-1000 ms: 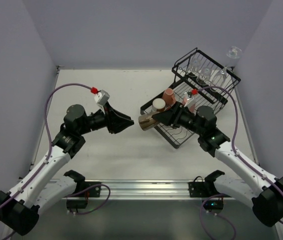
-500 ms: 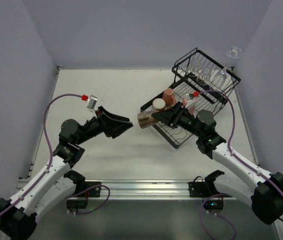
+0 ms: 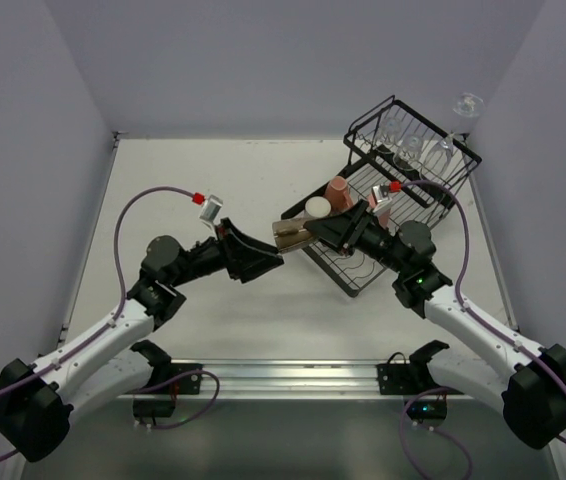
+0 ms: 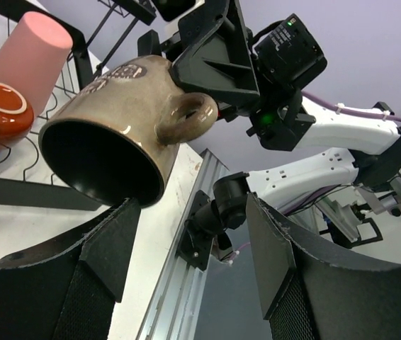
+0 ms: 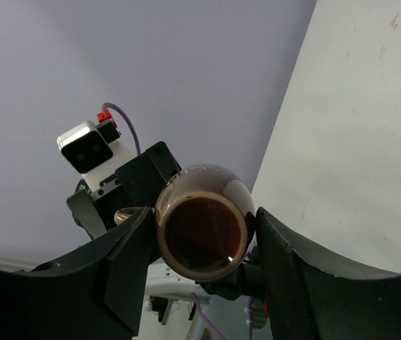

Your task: Unload the cups from the dish rack

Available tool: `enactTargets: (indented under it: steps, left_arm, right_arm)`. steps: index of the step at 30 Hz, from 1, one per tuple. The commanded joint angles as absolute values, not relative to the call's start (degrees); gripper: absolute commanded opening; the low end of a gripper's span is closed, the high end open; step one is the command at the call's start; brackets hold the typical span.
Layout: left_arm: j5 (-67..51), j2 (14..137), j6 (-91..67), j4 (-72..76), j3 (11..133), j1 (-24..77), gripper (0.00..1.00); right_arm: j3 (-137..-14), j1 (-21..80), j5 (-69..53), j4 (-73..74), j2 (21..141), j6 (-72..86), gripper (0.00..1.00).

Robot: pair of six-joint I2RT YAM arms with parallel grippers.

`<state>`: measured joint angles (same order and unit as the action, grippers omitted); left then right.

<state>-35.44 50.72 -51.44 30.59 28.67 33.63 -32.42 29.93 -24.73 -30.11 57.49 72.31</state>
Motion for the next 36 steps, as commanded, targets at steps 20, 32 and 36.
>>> enactTargets:
  steps: [20,32,36]
  left_arm:
    - [-20.9,54.3,-39.0,22.0,39.2,37.4,0.00]
    - [14.7,74.6,-19.3,-31.1,75.8,33.6,0.00]
    - [12.1,85.0,-18.5,-37.3,81.5,25.2,0.00]
  right_arm:
    - [-28.5,31.5,-26.2,-41.6,60.4,75.5,0.43]
    - [-30.7,31.5,-17.5,-10.8,44.9,52.5,0.92]
    - [-31.5,31.6,-17.0,-0.8,41.5,45.5,0.92]
